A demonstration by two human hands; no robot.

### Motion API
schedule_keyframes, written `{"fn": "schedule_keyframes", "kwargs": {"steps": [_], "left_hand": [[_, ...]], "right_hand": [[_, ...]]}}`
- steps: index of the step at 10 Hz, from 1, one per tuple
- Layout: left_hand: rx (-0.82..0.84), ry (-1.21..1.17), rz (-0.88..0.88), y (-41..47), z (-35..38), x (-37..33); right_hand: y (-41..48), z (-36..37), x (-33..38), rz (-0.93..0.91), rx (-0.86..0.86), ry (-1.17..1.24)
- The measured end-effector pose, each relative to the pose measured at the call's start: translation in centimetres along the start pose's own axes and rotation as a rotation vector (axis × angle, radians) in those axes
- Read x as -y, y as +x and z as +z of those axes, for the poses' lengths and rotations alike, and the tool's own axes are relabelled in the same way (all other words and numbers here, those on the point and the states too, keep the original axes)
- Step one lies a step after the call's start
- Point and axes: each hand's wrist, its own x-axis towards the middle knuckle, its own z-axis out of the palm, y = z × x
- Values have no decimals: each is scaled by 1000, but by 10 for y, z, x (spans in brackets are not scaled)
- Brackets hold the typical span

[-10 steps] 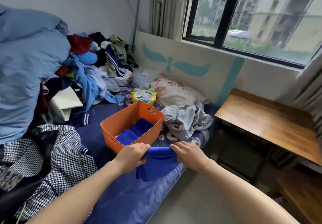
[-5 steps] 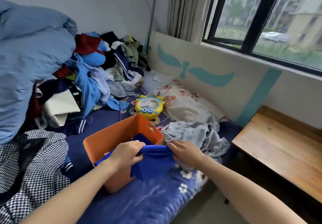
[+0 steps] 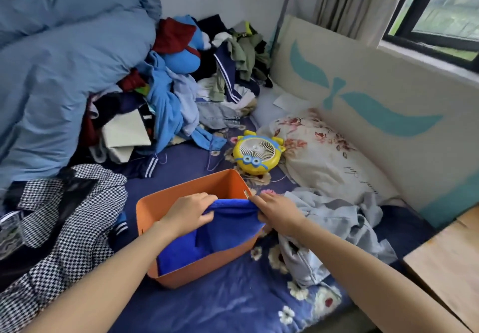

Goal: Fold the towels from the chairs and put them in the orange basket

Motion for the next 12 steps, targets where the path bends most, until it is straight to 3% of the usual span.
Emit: {"fn": "schedule_keyframes", "kwargs": {"steps": [3,4,5,6,7,8,9,10,12], "left_hand": [[114,-94,-228,50,36,76],[84,-133,-275,67,56,98],[16,-107,-253,73,79,104],[133,6,-206,60,115,98],[493,17,-235,39,171,84],[792,1,-293,21,214,71],[912,-12,-335,13,231,68],[862,-11,-343,12,231,67],[703,27,-401,26,187,74]], "right_hand": [[91,70,-36,-28,138,-25],[116,92,-53,-1,145,-8],[124,117,-64,0,169,-7],[106,147,-62,-97,283,-70],[81,183,-47,-184,568,-101],[58,223,-29,-183,1015,-86],[54,238,-18,-99,1256,-96],[55,246,-15,-53,1266,-64],[81,207,-29,67,1055,25]]}}
